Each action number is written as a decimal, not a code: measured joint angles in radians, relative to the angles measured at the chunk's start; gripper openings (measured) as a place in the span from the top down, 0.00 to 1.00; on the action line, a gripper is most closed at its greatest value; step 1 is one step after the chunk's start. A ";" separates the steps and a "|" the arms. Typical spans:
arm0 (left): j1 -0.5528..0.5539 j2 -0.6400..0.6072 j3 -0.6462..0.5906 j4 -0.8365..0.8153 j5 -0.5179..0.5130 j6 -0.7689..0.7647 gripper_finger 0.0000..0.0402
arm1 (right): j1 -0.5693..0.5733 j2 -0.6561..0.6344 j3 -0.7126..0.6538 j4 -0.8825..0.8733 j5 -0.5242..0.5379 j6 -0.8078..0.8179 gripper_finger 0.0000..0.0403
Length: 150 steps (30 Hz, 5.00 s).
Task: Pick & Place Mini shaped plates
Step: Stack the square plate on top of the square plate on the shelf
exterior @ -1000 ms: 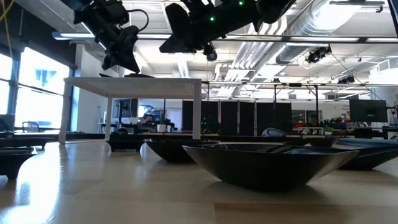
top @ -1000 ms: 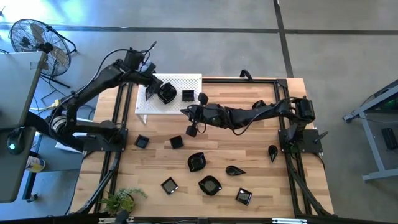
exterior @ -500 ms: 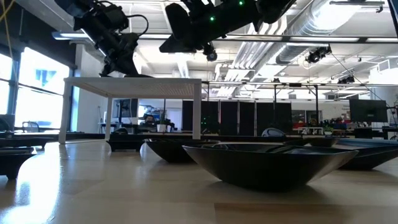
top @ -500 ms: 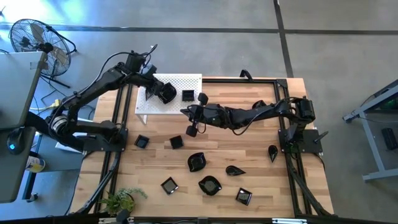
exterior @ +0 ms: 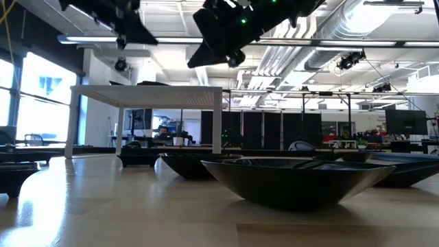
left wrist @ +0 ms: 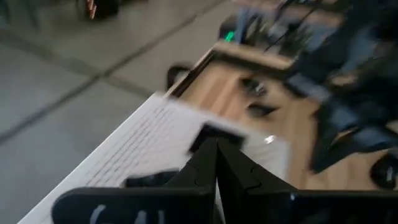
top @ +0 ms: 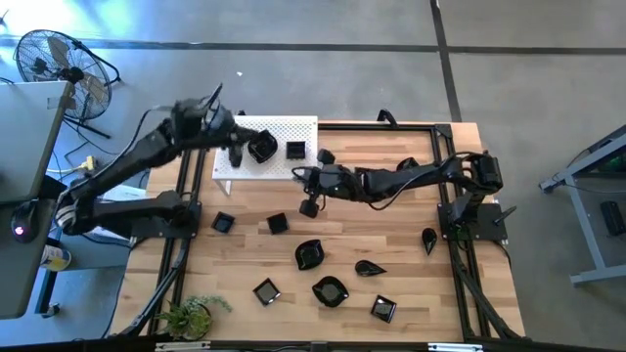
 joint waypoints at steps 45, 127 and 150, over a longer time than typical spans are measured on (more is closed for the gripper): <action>-0.575 -0.210 -0.560 0.593 -0.264 0.079 1.00 | 0.692 0.004 -0.001 -0.919 -0.510 1.117 0.52; -0.574 -0.210 -0.559 0.566 -0.277 0.061 1.00 | 0.823 0.023 -0.127 -0.659 -0.118 0.386 0.74; -0.574 -0.210 -0.559 0.538 -0.278 0.029 1.00 | 0.836 0.082 -0.134 -0.570 -0.105 0.178 0.90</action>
